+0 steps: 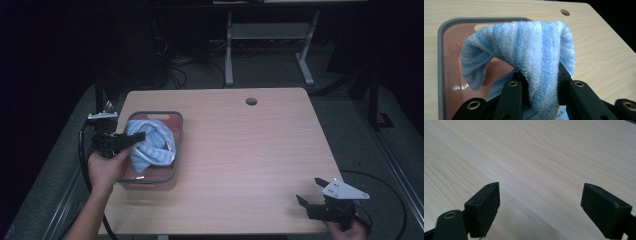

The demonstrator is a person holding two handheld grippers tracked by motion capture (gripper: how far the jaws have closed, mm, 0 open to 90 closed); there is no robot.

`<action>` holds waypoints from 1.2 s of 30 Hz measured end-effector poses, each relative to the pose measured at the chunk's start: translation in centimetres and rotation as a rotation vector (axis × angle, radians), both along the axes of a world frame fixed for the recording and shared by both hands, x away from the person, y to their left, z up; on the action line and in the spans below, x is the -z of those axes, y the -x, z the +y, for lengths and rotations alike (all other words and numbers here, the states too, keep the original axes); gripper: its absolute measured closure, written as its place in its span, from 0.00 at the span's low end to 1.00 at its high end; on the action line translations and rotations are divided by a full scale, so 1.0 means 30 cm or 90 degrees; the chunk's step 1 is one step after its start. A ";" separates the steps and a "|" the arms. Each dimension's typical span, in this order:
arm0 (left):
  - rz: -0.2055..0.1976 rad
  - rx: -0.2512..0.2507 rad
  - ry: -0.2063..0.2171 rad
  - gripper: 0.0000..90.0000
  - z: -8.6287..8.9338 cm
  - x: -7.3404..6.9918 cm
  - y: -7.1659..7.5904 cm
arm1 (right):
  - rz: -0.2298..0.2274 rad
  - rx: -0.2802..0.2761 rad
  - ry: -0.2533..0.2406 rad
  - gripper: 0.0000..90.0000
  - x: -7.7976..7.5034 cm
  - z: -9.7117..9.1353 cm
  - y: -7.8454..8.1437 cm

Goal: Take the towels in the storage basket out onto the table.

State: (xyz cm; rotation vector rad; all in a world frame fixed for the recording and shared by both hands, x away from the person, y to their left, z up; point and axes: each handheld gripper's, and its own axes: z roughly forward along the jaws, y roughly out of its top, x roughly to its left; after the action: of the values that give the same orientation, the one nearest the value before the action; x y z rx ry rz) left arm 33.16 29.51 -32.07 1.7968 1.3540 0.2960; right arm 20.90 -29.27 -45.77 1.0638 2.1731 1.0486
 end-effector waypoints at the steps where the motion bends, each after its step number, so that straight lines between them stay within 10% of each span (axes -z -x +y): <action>1: -0.002 0.003 -0.003 0.81 0.001 -0.008 0.001 | -0.001 0.000 0.000 0.17 -0.001 -0.001 0.000; 36: -0.046 0.060 0.008 0.81 -0.101 -0.153 0.012 | -0.005 0.005 -0.002 0.17 0.000 -0.013 0.002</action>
State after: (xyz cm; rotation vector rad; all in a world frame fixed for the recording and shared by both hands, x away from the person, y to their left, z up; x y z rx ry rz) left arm 32.79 26.49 -27.49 1.8168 1.2151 0.2981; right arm 20.84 -29.67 -45.76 1.0669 2.1605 1.0505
